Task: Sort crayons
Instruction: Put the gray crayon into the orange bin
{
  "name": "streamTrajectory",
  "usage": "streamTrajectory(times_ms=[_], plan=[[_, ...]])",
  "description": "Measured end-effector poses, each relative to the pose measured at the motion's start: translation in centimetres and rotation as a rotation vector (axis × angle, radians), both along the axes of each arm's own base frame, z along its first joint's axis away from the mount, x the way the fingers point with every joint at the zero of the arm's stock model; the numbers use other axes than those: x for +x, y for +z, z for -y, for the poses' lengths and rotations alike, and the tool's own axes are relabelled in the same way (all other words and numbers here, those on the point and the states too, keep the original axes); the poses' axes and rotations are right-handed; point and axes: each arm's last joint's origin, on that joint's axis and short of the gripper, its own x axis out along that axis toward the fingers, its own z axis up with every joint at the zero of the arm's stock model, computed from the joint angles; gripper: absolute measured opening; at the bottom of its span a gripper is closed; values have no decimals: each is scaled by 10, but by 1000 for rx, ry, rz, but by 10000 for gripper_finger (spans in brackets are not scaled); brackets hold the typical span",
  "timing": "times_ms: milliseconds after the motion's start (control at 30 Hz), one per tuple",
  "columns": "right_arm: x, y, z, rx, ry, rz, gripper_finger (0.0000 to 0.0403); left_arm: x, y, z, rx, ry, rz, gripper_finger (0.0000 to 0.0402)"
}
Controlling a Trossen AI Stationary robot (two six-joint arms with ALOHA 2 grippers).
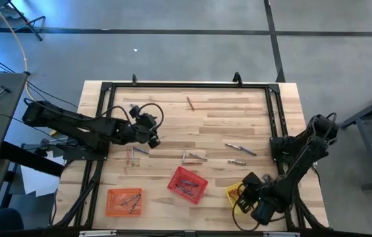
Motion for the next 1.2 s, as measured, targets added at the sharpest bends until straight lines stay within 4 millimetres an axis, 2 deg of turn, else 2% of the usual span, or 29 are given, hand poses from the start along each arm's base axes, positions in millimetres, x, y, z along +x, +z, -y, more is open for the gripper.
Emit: streamTrajectory(times_ms=[233,367,667,867,1200], plan=[[9,10,41,-170,22,-139,98,15,-17,3,1,-7,-46,140],[17,12,63,-212,49,-260,98,21,-21,4,-14,-19,-38,140],[45,11,105,-191,239,-392,98,24,-20,5,-38,-36,-7,140],[59,11,125,-158,350,-404,98,25,-19,5,-47,-43,1,140],[74,10,152,-74,386,-380,99,25,-20,6,-60,-56,-1,140]])
